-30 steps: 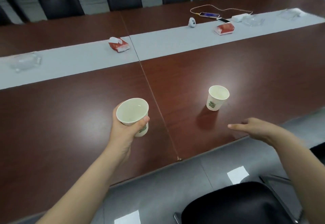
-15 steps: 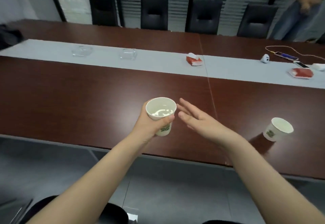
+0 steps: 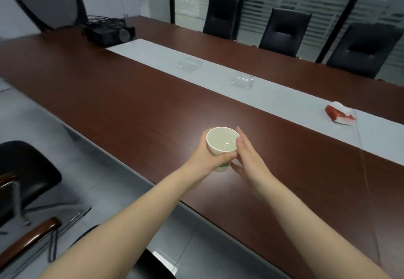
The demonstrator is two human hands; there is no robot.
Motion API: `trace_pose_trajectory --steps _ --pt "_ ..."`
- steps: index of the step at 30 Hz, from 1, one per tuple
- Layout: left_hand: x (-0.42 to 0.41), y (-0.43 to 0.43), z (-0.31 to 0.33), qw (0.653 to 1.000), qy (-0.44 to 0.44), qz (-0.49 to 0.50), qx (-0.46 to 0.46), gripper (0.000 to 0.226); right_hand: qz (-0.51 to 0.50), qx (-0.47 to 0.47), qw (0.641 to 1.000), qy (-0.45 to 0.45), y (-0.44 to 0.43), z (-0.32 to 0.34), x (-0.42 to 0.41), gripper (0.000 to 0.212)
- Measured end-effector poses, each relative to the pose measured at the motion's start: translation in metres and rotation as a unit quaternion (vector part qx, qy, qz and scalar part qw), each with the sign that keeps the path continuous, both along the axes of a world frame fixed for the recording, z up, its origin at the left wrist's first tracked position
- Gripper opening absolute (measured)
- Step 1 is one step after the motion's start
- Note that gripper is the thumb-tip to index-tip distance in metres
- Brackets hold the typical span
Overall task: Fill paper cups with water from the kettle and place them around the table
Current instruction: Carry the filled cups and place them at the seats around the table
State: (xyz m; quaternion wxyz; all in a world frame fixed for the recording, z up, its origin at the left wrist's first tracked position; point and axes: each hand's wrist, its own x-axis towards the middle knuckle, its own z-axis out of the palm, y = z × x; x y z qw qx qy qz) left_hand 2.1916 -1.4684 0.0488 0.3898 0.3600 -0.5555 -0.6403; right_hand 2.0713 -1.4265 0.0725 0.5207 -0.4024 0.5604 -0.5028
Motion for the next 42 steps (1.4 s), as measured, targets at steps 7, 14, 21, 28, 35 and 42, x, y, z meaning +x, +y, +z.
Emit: trace_pose_trajectory --steps 7,14,21,28,35,42 --pt "0.011 -0.063 -0.053 0.999 -0.017 0.027 -0.024 0.06 -0.035 -0.007 0.999 -0.007 -0.077 -0.06 0.02 0.033" --pt "0.006 -0.096 -0.102 0.999 -0.034 0.032 -0.017 0.099 -0.035 0.011 0.999 -0.035 -0.121 -0.126 0.014 0.027" --pt "-0.003 -0.107 -0.134 0.996 -0.086 0.035 -0.005 0.084 -0.035 0.015 0.998 -0.052 -0.132 -0.165 0.0 0.037" --pt "-0.005 -0.113 -0.145 0.993 -0.108 0.045 -0.001 0.053 0.0 0.017 1.0 -0.001 -0.132 -0.169 -0.007 0.035" --pt "0.0 -0.108 -0.135 0.991 -0.121 0.047 0.029 0.061 0.06 0.07 0.993 0.07 -0.129 -0.148 -0.015 0.025" --pt "0.019 -0.086 -0.105 0.978 -0.156 0.119 0.069 0.077 0.083 0.136 0.971 0.179 -0.101 -0.111 -0.028 0.068"
